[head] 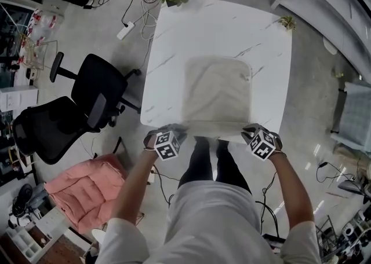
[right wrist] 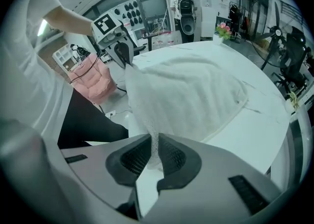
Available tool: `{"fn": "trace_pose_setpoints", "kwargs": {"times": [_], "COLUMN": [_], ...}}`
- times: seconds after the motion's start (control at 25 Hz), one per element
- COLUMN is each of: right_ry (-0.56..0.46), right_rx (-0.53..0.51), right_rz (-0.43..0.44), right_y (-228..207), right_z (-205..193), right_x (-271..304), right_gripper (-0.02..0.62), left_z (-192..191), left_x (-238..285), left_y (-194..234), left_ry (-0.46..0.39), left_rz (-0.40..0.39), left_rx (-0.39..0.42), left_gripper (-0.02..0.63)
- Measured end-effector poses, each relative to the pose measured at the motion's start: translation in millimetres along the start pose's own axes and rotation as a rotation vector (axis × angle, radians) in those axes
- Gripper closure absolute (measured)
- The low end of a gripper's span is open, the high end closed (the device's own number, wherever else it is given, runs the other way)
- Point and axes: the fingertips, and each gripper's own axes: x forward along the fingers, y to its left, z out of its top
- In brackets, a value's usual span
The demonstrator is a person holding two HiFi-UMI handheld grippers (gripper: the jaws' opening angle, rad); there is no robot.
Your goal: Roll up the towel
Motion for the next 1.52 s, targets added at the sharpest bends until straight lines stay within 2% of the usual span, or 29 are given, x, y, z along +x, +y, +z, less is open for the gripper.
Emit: {"fn": "trace_pose_setpoints", "kwargs": {"times": [0.2,0.36,0.56,0.68,0.8,1.0,1.16,1.28,1.4,1.52], "right_ry": [-0.011,-0.005,0.006,0.017,0.035,0.060,-0.017,-0.062,-0.073,-0.067], "right_rx": [0.021,0.042,0.061,0.072,0.058,-0.031,0.029,0.016,-0.032,-0.064], "right_rz": [-0.042,-0.102,-0.209,-0.239,-0.243,-0.265,-0.268,-0.273,-0.240,-0.180], "right_y": [-24.7,-45.9,-68.8,-77.3,-80.1,-78.7,-80.2,-78.2,-65.6,-45.2], "right_z": [14.6,19.3,22.1,20.9,16.2,14.1,29.0,35.3,35.0,30.3], "right_x": [1.2,5.4,13.2,17.7,22.1,28.7,10.0,-7.3,-14.4,-11.9], "right_gripper": [0.537,0.529,0.484,0.442,0.434,0.431,0.423,0.423,0.425,0.428], "left_z": [6.1,11.2,6.6,5.0,4.9,3.3,9.7,12.0,15.3,17.4], "left_x": [-4.3,-2.2,7.7,12.2,14.7,12.9,-4.4,-19.4,-31.2,-27.0], "left_y": [27.9,53.1,80.9,90.2,92.6,92.8,93.8,89.7,80.6,58.1], "left_ry": [-0.001,-0.002,0.030,0.037,0.034,0.015,-0.016,-0.024,-0.044,-0.052], "left_rz": [0.022,0.088,0.208,0.238,0.242,0.248,0.299,0.315,0.313,0.263], "left_rx": [-0.001,-0.027,-0.066,-0.092,-0.099,-0.122,-0.102,-0.101,-0.097,-0.064], "left_gripper": [0.537,0.521,0.448,0.409,0.400,0.396,0.394,0.396,0.400,0.407]}}
